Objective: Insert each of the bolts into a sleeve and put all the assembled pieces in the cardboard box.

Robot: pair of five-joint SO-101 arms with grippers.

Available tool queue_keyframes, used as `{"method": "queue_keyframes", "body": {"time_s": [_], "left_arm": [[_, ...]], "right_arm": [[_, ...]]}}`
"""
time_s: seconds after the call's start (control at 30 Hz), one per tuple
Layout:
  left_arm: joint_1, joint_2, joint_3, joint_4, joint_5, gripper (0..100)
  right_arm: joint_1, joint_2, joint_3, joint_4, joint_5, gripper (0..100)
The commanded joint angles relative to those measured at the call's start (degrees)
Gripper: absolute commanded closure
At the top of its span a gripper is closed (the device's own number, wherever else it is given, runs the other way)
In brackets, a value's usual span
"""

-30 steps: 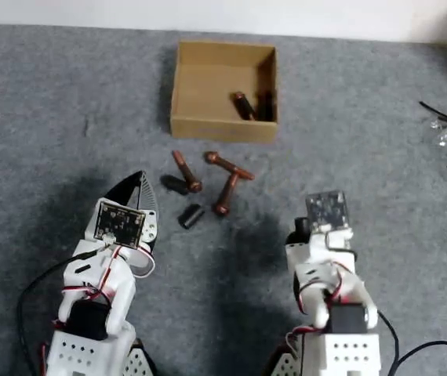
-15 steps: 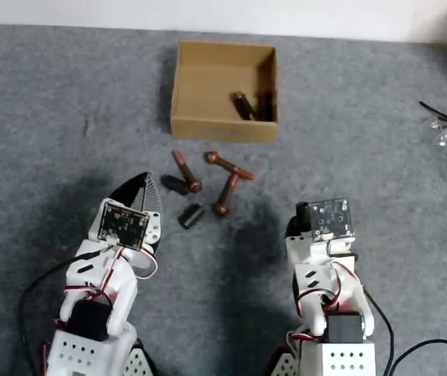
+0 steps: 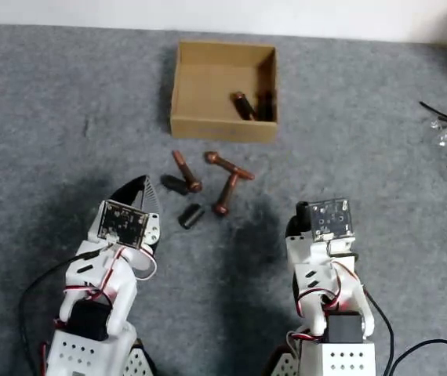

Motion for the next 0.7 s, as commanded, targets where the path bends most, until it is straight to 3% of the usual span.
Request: {"method": "queue_keyframes", "body": {"time_s": [0.0,0.27,0.33,0.57,0.67], "left_arm": [[-1.36,-0.57,-6.73,4.04,-0.26,99],[-2.33,6.81,-17.8,4.48,-0.26,99],[-1.27,14.29,-20.35,4.4,-1.58,99],[5.67,47.08,-36.26,4.48,-16.0,99],[6.55,59.65,-44.88,4.66,-18.11,99]], "right_arm": [[0.4,-1.01,4.7,-2.51,-0.44,99.5],[0.31,-1.01,4.79,-2.51,-0.44,99.5],[0.31,-1.01,4.79,-2.51,-0.44,99.5],[0.31,-1.01,4.79,-2.59,-0.44,99.5],[0.31,-1.01,4.79,-2.59,-0.44,99.5]]}}
